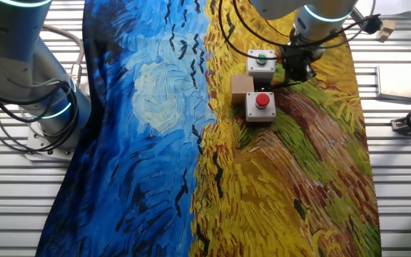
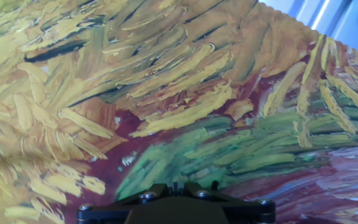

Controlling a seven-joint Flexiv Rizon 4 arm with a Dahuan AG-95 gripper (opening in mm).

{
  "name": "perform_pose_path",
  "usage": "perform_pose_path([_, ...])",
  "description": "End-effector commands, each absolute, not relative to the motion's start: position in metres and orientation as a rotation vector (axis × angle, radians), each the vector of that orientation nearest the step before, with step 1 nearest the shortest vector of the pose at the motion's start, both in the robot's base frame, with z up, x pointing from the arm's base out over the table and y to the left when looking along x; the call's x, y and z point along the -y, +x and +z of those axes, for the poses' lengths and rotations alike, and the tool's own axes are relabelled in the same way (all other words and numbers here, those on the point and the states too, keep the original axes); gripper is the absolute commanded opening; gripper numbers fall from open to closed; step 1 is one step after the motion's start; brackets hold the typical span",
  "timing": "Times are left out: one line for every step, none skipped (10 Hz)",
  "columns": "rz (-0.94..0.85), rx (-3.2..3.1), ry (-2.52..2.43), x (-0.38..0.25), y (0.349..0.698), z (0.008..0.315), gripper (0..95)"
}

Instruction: Turn the hands of a clock

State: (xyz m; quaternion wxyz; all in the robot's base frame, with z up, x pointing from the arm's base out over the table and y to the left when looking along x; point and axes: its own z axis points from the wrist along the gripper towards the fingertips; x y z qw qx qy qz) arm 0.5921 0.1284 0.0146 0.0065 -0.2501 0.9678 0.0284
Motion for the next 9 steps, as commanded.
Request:
perform_pose_path([0.084,-3.022,-0.805,-0.120,0.591,0.013,0.0])
perform_pose_path([0.083,-3.021,-0.808,-0.117,0.591,0.013,0.0])
perform_pose_path([0.069,-3.020,-0.819,-0.111,0.590,0.015,0.0])
perform_pose_path([0.067,-3.019,-0.824,-0.109,0.589,0.015,0.0])
perform_pose_path([0.066,-3.016,-0.834,-0.103,0.588,0.016,0.0])
perform_pose_path([0.065,-3.014,-0.837,-0.100,0.587,0.015,0.0])
perform_pose_path([0.066,-3.012,-0.838,-0.099,0.587,0.014,0.0])
perform_pose_path([0.068,-3.011,-0.840,-0.097,0.587,0.014,0.0])
perform_pose_path([0.065,-3.011,-0.840,-0.097,0.587,0.014,0.0])
